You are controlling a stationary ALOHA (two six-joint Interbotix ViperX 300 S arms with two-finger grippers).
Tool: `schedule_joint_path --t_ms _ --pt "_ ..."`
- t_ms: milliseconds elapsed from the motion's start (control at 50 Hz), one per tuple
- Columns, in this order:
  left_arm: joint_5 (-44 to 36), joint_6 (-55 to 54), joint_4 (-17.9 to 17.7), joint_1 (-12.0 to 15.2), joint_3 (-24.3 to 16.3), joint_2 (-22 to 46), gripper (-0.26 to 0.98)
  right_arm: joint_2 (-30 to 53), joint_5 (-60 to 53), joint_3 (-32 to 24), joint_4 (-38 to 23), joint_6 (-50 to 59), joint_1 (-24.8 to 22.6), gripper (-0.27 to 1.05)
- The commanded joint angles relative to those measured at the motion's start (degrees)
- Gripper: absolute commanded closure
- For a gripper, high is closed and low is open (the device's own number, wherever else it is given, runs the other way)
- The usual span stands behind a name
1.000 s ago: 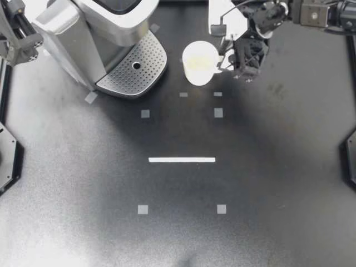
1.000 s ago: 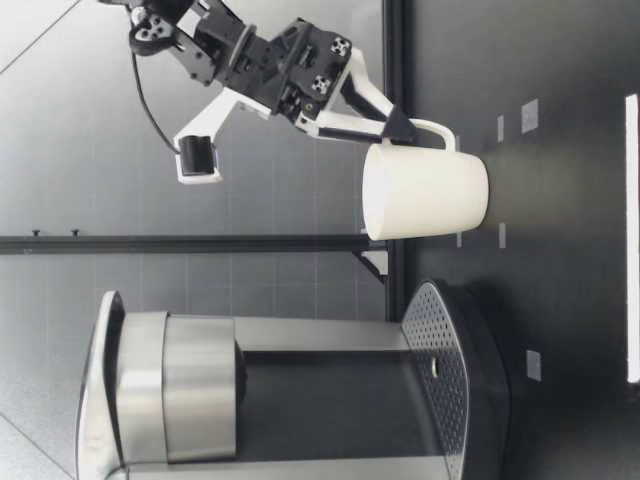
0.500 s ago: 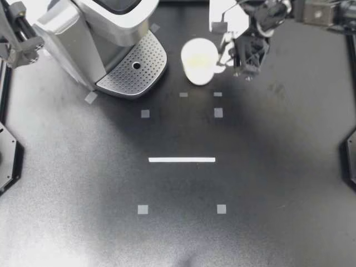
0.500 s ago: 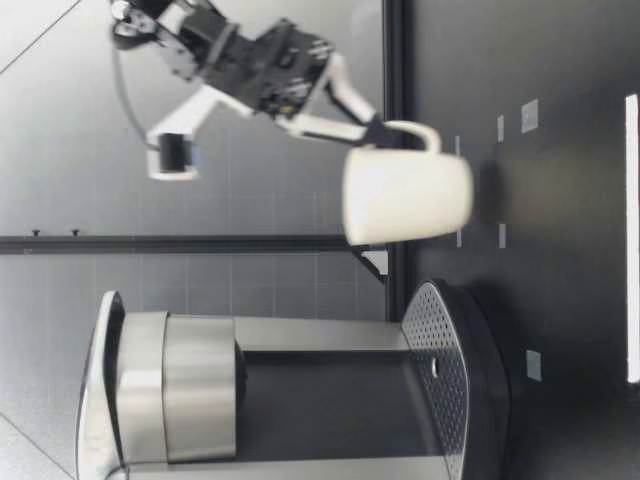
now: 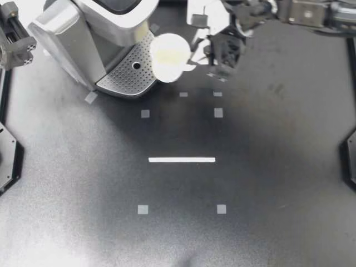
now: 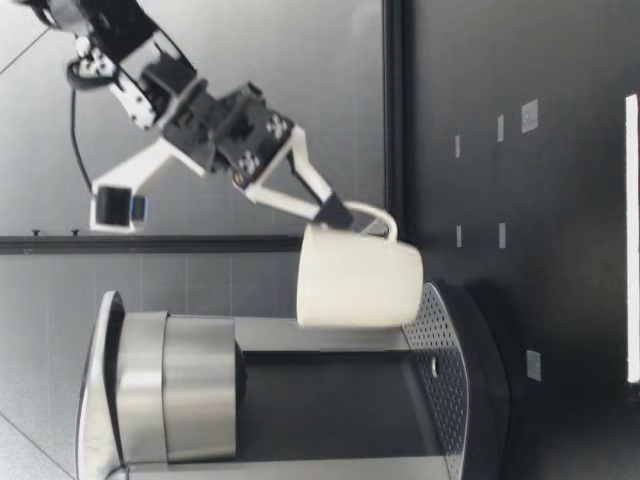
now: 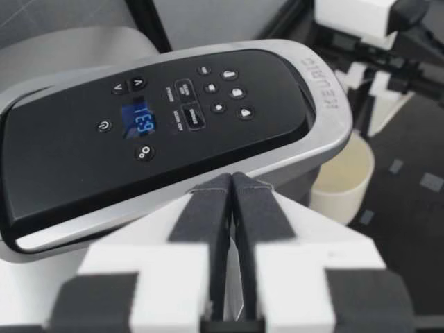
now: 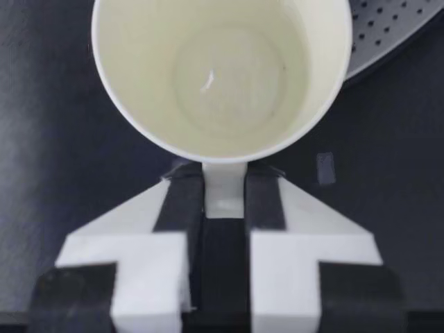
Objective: Place the coffee capsule inside the capsule container, then place the cup onto the center of the cup tray.
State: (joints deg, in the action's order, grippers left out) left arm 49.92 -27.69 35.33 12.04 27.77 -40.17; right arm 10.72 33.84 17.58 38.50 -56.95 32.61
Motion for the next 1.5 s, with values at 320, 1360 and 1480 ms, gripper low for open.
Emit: schedule_joint_path --t_ms 320,1360,1480 --pt "0.18 0.0 0.26 -0.09 -0.09 -0.35 0.62 4.04 1.41 -8.09 0.35 -0.18 -0.79 0.73" --pt "0.18 -0.09 0.18 -0.09 1.76 -1.58 0.62 9.84 1.85 -14.85 -0.09 -0.26 -1.58 0.73" --pt "0.18 -0.18 0.26 -0.09 2.29 -2.37 0.62 10.72 2.64 -16.0 -0.35 -0.18 -1.93 0.73"
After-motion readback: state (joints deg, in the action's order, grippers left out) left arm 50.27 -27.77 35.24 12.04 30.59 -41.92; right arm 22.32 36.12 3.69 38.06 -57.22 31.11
